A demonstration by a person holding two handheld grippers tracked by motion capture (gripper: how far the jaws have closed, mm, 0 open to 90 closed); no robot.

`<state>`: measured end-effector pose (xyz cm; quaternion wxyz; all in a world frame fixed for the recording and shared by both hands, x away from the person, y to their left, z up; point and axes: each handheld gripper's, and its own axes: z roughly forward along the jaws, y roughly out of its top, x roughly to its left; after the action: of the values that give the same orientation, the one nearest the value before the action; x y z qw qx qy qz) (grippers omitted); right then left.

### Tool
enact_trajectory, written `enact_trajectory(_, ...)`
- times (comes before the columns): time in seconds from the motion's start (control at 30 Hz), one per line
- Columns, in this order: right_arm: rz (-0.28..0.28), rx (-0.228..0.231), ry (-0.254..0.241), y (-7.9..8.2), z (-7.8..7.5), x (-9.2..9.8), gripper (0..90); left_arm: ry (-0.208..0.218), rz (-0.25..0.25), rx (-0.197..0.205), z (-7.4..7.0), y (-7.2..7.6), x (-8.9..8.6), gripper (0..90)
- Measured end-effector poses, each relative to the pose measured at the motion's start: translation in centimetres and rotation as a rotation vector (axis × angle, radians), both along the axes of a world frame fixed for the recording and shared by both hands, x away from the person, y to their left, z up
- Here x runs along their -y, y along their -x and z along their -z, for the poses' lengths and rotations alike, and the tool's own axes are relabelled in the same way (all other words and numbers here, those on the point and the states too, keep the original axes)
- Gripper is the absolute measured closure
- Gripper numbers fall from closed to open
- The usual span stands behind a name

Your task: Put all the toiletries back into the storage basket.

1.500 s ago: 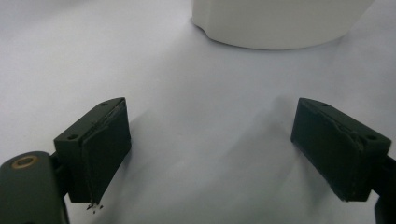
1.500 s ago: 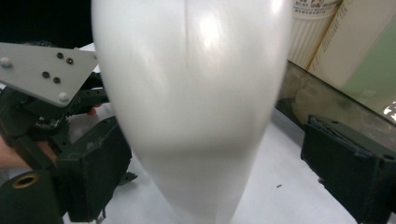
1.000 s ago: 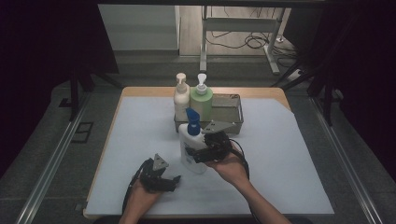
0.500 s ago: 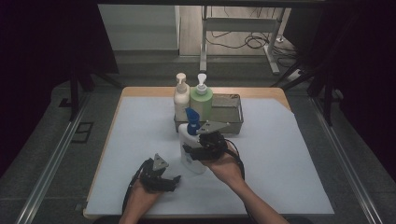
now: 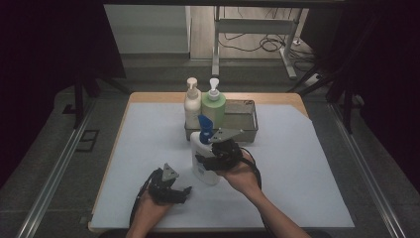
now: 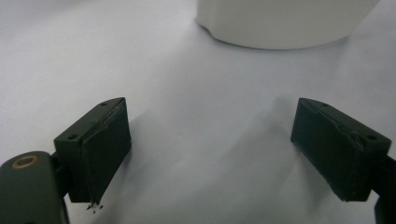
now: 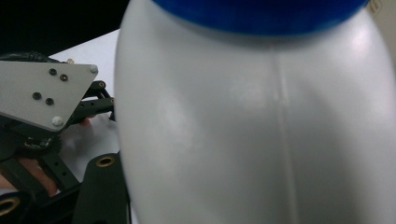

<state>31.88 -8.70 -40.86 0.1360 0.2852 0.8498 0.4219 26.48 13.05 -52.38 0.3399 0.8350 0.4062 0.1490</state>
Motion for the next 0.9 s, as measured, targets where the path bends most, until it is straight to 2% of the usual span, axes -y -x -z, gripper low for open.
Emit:
enact_trajectory(0.4,-0.01,-0.012,0.004,-0.1,-2.0,1.6,39.8,0.0,0.001,0.001,0.0,0.0,0.0,12.0)
enact_trajectory(0.53,-0.013,-0.022,-0.009,-0.2,-2.6,2.4,39.8,0.0,0.001,0.0,0.0,0.0,0.0,12.0)
enact_trajectory(0.9,0.016,-0.009,-0.001,-0.8,-4.6,4.4,39.9,-0.003,0.005,-0.001,0.0,0.0,0.0,12.0)
